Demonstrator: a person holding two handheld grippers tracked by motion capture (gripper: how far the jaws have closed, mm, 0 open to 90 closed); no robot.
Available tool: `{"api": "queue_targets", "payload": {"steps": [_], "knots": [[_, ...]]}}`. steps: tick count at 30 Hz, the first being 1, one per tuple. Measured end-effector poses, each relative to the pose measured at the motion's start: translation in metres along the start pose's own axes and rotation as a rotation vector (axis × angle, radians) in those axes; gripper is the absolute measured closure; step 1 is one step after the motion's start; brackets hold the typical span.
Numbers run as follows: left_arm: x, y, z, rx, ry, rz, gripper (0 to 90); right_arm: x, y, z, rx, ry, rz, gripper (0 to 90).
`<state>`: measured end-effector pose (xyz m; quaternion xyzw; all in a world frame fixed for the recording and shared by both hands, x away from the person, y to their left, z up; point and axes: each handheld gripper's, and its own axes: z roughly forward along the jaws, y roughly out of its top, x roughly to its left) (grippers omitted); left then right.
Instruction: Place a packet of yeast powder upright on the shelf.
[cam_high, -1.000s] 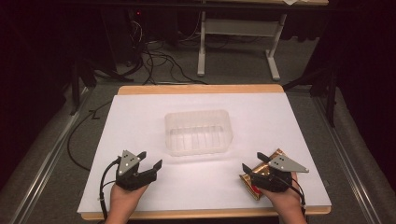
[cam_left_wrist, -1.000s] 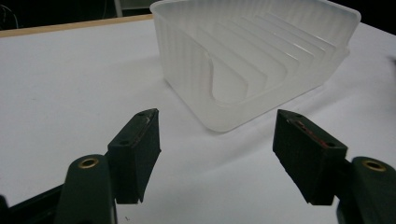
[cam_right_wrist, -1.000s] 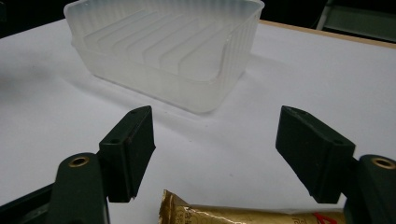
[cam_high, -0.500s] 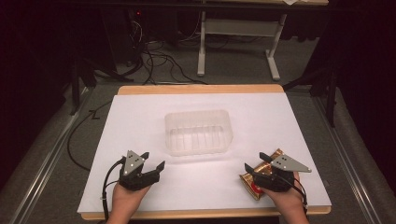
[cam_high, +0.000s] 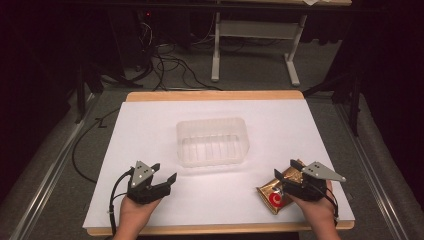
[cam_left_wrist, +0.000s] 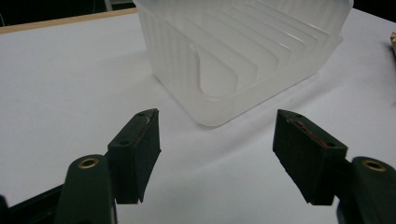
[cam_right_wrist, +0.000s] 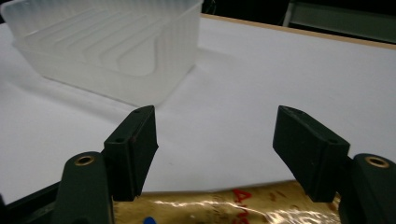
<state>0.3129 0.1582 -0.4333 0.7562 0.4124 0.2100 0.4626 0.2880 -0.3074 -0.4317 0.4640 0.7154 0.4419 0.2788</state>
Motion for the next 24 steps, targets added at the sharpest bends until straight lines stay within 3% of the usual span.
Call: {"api": "queue_targets", "payload": {"steps": [6, 11, 18, 21, 24], "knots": [[0.001, 0.000, 0.000, -0.004, 0.004, -0.001, 32.6, -0.021, -0.004, -0.010, -0.003, -0.045, 0.069, 31.2], [0.001, 0.000, 0.000, -0.003, 0.004, 0.004, 32.6, -0.036, -0.008, -0.014, 0.010, -0.094, 0.066, 31.1], [0.000, 0.000, 0.000, -0.003, 0.010, 0.014, 32.6, -0.052, -0.017, -0.015, 0.065, -0.145, 0.105, 29.7], [0.000, 0.000, -0.001, -0.003, 0.006, 0.018, 32.6, -0.067, -0.027, -0.017, 0.127, -0.182, 0.139, 29.5], [0.000, 0.000, 0.000, -0.003, 0.005, 0.022, 32.6, -0.077, -0.033, -0.018, 0.154, -0.192, 0.171, 29.2]]}}
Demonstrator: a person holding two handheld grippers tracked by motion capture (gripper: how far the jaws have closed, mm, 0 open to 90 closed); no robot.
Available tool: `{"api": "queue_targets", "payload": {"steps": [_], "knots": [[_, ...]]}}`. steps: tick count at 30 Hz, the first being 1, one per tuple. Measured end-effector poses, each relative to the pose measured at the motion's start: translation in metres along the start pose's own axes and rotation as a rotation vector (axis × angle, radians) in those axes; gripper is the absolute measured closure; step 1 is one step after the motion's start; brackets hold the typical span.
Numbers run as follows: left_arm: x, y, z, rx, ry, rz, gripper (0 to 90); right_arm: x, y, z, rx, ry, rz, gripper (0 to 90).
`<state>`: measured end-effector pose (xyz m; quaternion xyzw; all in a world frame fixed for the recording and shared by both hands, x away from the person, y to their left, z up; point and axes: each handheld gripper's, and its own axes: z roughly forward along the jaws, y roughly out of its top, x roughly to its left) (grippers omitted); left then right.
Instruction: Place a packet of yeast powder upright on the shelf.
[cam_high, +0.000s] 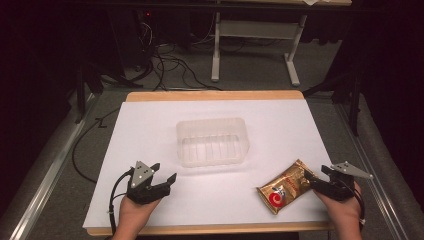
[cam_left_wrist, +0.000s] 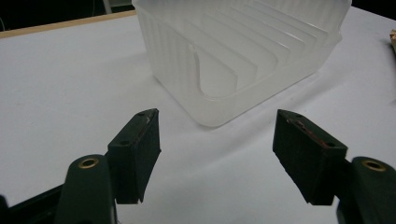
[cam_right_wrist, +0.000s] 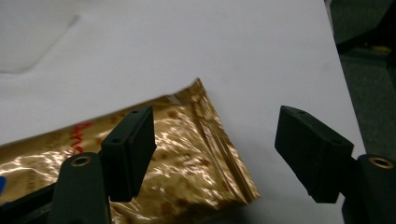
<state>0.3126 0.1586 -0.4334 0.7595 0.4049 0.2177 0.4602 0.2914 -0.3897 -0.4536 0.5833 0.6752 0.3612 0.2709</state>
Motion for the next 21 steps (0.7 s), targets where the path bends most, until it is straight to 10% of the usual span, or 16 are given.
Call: {"api": "queue_targets", "payload": {"steps": [4, 21], "knots": [[0.000, 0.000, 0.001, 0.001, 0.000, 0.000, 32.6, -0.016, -0.007, 0.006, 0.029, 0.029, 0.109, 28.6], [-0.004, 0.000, 0.001, 0.003, -0.002, 0.034, 32.6, -0.019, -0.014, 0.015, 0.083, 0.130, 0.201, 34.3]]}}
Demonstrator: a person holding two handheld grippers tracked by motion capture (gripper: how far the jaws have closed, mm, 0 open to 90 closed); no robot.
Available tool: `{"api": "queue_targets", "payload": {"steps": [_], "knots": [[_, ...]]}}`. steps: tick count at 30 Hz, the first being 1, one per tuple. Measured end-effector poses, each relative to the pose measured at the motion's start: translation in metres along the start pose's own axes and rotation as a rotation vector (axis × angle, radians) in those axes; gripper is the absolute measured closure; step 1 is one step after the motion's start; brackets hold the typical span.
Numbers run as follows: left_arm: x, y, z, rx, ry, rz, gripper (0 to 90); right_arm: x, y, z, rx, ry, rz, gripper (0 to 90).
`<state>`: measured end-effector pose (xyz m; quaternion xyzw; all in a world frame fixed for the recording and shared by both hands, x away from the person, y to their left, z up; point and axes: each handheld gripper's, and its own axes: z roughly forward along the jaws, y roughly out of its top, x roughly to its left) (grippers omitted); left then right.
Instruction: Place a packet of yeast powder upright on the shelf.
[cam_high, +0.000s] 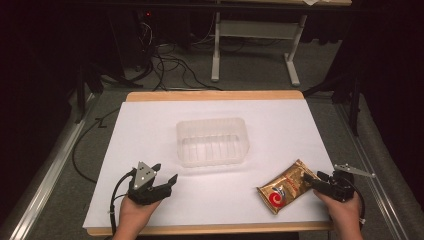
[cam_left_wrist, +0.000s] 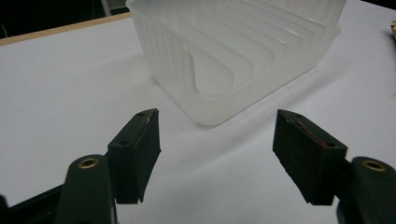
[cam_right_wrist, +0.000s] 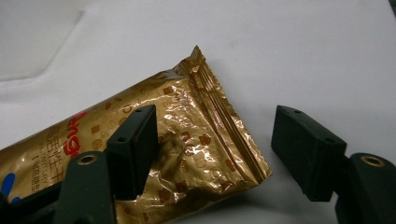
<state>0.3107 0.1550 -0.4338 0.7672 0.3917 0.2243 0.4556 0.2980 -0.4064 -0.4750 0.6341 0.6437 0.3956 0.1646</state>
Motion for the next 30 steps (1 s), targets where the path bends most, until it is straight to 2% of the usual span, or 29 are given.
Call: {"api": "queue_targets", "payload": {"steps": [8, 11, 14, 15, 16, 18, 19, 20, 21, 23, 30], "knots": [[-0.0005, 0.0001, 0.0007, 0.005, -0.003, 0.007, 32.6, -0.0005, -0.0008, 0.0011, 0.010, 0.036, 0.011, 41.8], [-0.0012, 0.0000, 0.0010, 0.004, -0.001, 0.008, 32.6, -0.0001, -0.0010, 0.0001, 0.009, 0.046, 0.012, 48.8], [-0.0016, -0.0001, 0.0015, 0.007, 0.000, 0.008, 32.6, -0.0001, -0.0008, -0.0009, 0.001, 0.047, 0.001, 57.6], [-0.0018, 0.0000, 0.0017, 0.006, -0.001, 0.007, 32.6, 0.0002, -0.0008, -0.0018, 0.000, 0.050, 0.006, 64.6], [-0.0018, 0.0000, 0.0017, 0.006, -0.001, 0.007, 32.6, 0.0006, -0.0008, -0.0022, 0.003, 0.044, 0.004, 68.0], [-0.0019, 0.0000, 0.0015, 0.007, -0.002, 0.009, 32.6, 0.0009, -0.0006, -0.0027, 0.003, 0.040, 0.000, 71.4], [-0.0019, 0.0000, 0.0014, 0.008, -0.001, 0.010, 32.6, 0.0013, -0.0002, -0.0033, 0.002, 0.041, -0.004, 75.4], [-0.0019, 0.0000, 0.0014, 0.008, -0.002, 0.010, 32.6, 0.0017, 0.0003, -0.0037, 0.001, 0.044, -0.015, 82.9], [-0.0019, 0.0000, 0.0014, 0.008, -0.002, 0.011, 32.6, 0.0017, 0.0003, -0.0037, 0.001, 0.044, -0.015, 82.9], [-0.0019, 0.0000, 0.0014, 0.008, -0.002, 0.011, 32.6, 0.0041, 0.0014, -0.0043, -0.001, 0.051, -0.029, 89.3], [-0.0020, 0.0001, 0.0018, 0.008, -0.003, 0.014, 32.6, 0.0085, 0.0043, -0.0073, -0.020, 0.064, -0.049, 90.0]]}}
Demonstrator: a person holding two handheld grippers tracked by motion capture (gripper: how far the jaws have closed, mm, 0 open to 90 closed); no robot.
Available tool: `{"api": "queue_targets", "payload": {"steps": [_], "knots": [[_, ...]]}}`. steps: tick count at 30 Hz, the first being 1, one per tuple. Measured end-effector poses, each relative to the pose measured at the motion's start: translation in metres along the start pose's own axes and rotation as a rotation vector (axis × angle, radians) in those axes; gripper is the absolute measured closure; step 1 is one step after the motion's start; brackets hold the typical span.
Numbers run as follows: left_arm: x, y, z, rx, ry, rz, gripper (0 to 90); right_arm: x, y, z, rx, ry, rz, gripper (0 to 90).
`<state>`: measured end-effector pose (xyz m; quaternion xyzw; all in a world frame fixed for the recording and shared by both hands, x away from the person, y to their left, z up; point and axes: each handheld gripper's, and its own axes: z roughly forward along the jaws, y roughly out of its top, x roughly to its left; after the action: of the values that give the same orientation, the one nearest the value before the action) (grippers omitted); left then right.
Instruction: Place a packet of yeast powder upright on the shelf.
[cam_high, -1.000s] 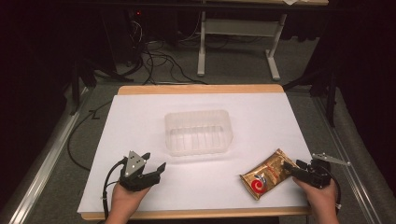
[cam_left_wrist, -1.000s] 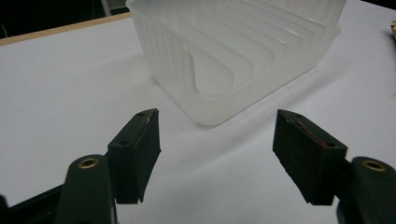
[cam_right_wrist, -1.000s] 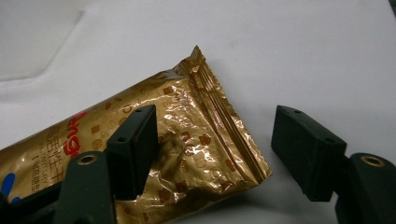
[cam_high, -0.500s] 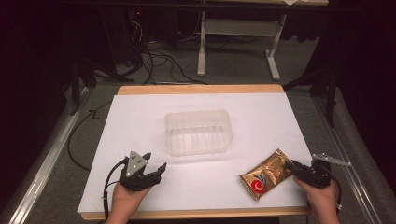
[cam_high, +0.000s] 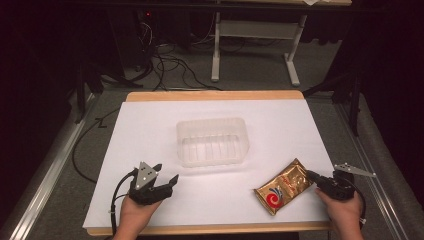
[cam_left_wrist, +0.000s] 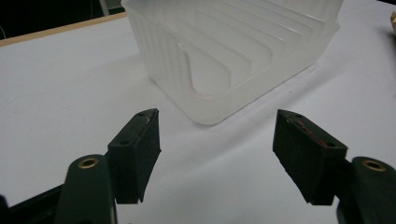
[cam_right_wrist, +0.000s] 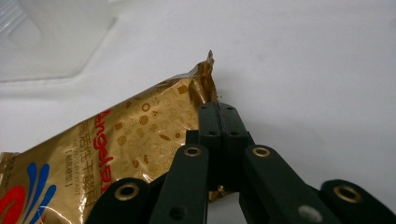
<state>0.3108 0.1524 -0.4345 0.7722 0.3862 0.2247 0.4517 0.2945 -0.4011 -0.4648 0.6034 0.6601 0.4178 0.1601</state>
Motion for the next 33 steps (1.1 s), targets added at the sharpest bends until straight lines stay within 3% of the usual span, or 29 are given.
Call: {"api": "queue_targets", "payload": {"steps": [12, 14, 24, 33], "knots": [[-0.002, 0.000, 0.002, 0.002, -0.004, 0.003, 32.6, 0.021, 0.010, -0.014, -0.127, 0.043, -0.062, 90.0], [-0.002, 0.000, 0.001, -0.002, -0.006, 0.003, 32.6, 0.031, 0.014, -0.020, -0.175, 0.063, -0.091, 90.0], [-0.003, 0.001, -0.002, -0.013, -0.008, 0.008, 32.6, 0.062, 0.026, -0.037, -0.285, 0.110, -0.166, 90.0], [-0.003, 0.001, -0.003, -0.024, -0.007, 0.010, 32.6, 0.085, 0.037, -0.053, -0.379, 0.102, -0.232, 90.0]]}}
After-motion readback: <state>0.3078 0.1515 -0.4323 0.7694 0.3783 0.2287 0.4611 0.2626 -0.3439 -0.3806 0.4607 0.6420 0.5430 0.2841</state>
